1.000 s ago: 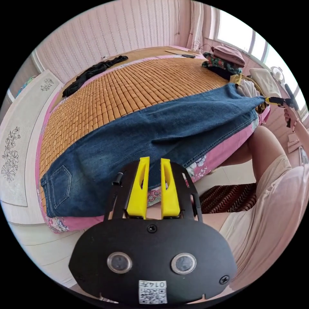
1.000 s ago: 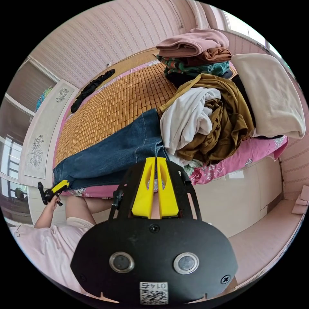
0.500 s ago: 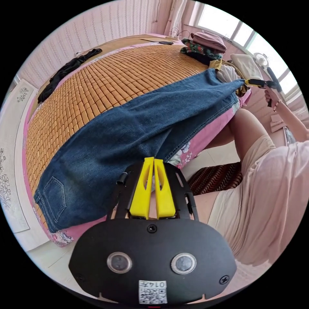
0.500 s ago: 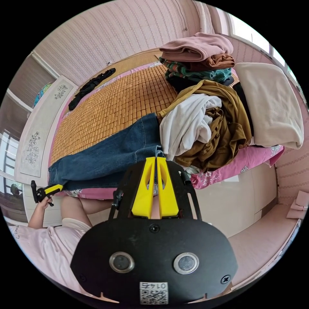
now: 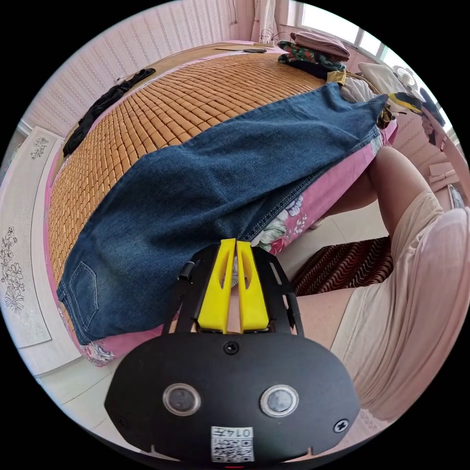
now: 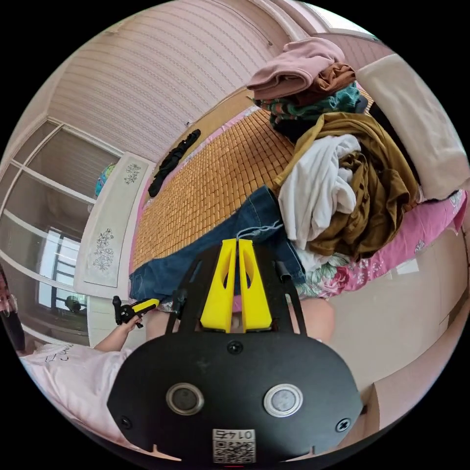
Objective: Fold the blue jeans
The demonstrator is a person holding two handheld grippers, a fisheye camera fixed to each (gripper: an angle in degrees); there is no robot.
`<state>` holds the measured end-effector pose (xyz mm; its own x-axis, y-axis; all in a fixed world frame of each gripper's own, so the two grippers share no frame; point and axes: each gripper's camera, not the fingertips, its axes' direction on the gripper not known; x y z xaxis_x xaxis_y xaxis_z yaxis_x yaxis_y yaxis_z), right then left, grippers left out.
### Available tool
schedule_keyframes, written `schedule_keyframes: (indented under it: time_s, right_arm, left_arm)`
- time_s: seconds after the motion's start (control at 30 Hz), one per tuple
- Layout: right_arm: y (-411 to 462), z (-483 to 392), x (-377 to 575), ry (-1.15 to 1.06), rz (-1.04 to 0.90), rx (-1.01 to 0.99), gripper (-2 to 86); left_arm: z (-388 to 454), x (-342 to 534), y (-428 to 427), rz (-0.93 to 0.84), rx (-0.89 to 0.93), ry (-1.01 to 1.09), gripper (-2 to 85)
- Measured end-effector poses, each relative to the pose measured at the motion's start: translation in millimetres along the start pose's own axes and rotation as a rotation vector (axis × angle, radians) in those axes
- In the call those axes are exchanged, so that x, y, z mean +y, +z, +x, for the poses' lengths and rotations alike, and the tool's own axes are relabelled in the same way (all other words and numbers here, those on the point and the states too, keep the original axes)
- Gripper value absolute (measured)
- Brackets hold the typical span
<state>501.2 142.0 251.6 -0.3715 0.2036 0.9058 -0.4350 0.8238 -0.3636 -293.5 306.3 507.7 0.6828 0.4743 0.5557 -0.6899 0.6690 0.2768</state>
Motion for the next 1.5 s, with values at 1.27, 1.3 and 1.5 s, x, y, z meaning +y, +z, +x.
schedule_keyframes:
  time_s: [1.27, 1.3, 1.5]
  right_arm:
    - [-8.8, 21.4, -14.0, 0.017, 0.022, 0.081, 0.2]
    - [-3.3, 13.1, -20.5, -0.007, 0.018, 0.133, 0.2]
    - [26.8, -7.6, -66.6, -0.050, 0.003, 0.245, 0.2]
  left_arm:
    - [25.2, -61.0, 50.3, 0.027, -0.021, 0.050, 3.5]
    - [21.4, -59.0, 48.1, 0.031, 0.002, 0.046, 0.4]
    - [14.5, -47.4, 24.8, 0.080, 0.069, 0.079, -0.9]
